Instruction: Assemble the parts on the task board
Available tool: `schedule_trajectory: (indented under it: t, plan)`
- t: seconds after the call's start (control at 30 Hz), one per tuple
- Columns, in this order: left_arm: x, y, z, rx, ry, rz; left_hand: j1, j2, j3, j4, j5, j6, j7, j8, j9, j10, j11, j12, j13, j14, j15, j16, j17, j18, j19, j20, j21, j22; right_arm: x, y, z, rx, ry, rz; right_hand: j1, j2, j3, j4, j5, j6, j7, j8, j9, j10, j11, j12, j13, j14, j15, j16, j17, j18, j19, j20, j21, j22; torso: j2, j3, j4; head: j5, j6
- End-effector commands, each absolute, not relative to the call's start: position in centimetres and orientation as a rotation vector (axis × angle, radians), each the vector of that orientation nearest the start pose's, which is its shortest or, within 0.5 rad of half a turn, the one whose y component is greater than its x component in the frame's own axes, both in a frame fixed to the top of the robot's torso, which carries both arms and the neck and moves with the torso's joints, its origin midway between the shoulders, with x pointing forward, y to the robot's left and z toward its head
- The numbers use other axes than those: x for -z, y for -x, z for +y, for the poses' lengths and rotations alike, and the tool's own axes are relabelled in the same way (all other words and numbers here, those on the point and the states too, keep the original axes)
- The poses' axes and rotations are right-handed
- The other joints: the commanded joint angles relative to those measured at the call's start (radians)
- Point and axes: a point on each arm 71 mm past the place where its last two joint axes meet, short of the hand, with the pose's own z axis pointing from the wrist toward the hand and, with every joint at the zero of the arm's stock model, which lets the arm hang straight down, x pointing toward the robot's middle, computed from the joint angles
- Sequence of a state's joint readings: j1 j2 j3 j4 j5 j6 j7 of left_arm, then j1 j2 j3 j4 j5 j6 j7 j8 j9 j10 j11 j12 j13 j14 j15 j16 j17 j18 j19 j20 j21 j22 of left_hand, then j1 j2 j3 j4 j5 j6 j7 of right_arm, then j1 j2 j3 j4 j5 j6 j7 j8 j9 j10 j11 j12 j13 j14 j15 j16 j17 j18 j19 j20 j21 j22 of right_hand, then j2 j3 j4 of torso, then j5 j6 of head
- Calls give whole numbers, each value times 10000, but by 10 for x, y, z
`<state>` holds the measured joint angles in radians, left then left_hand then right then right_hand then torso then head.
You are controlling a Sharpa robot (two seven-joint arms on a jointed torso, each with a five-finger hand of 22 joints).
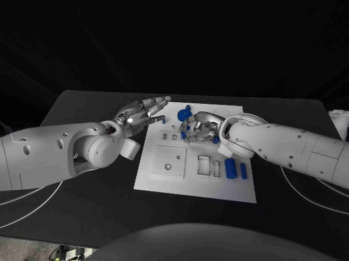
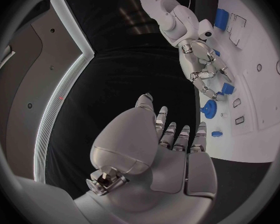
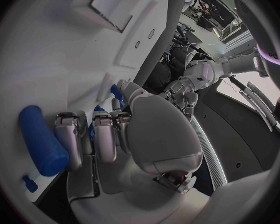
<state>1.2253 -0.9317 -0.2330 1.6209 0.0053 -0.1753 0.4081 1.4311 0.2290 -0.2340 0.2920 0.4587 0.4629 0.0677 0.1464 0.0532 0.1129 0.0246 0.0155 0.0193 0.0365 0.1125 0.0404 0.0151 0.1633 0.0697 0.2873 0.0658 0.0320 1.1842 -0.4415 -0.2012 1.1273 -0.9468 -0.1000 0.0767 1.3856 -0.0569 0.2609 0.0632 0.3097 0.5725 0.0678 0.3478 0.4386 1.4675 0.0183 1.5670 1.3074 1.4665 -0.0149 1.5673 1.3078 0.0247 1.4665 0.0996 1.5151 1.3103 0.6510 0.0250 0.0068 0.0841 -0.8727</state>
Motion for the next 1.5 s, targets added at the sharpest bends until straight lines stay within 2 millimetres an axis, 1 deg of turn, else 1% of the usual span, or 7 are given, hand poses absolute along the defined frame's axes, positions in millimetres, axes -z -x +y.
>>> schedule_trajectory:
  t: [0.03,0.4,0.8,1.07,1.33,1.4,1.5]
  plan:
    - [227,-441,217,16109,11213,16553,-50,22,-45,4,-16,24,-6,37,8,-49,25,34,2,15,69,29,2,149,13,-4,45,8,278,-506,-98,-9880,-171,20796,-44,-23,-61,-27,-61,-81,8,-62,-43,1033,-70,38,2634,1043,-79,35,2630,-31,239,-73,-48,2319,-1,-1,-3,9,1]
    - [227,-442,217,16130,11291,16554,-50,22,-45,4,-16,24,-6,37,8,-49,25,34,2,15,69,29,2,149,13,-4,45,8,277,-506,-98,-9855,-55,20740,-92,-29,-239,-40,-564,-324,-99,-440,-363,1033,-110,38,2634,1043,-117,35,2630,-22,207,-115,-78,2307,3,2,-4,-2,1]
    - [227,-442,217,16089,11306,16471,-57,32,-46,1,-17,19,-3,35,6,-51,29,33,1,15,79,32,2,149,12,-3,46,8,256,-513,-106,-11087,-87,18361,-1154,-130,-1353,742,-2547,-238,-325,-858,-874,1033,4,38,2634,1043,-1,35,2630,170,-600,-53,-719,2039,4,4,-2,-16,1]
    - [227,-442,218,16062,11313,16455,-57,32,-46,1,-17,19,-3,35,6,-51,29,33,1,15,79,32,2,149,12,-3,46,8,242,-515,-114,-12361,-657,17562,-1717,-379,-2348,1563,-2617,-525,-174,-1191,-1145,476,317,-257,2401,982,300,3,2604,583,-2881,154,-2500,1365,-7,-1,0,-12,1]
    - [226,-442,220,16094,11192,16279,-38,13,-50,-19,-21,-6,9,26,3,-70,43,29,-2,16,86,40,4,148,20,1,56,11,236,-513,-128,-14074,-2594,17120,-1793,-479,-3446,2305,-2616,-420,-55,-1231,-1249,60,556,-460,2251,587,534,-203,2449,652,-3573,337,-3108,1221,4,3,-5,12,1]
    - [226,-442,221,16068,11168,16225,-10,-17,-56,-34,-36,-13,40,23,3,-85,80,26,-5,15,95,44,4,147,20,7,57,10,234,-512,-134,-14319,-3140,16916,-1879,-387,-3545,2305,-2615,-391,23,-1230,-1262,23,585,-476,2239,581,563,-204,2448,651,-3589,363,-3130,1227,-1,4,-2,27,1]
    - [225,-442,221,15881,10997,16083,98,-109,-64,-66,-86,23,118,39,9,-53,174,34,1,78,99,121,25,161,68,-11,106,29,228,-512,-147,-14396,-3714,16526,-1936,120,-3482,2275,-2596,-207,218,-1134,-1239,147,622,-407,2289,683,599,-149,2488,628,-3454,402,-3038,1280,-6,3,-2,46,1]
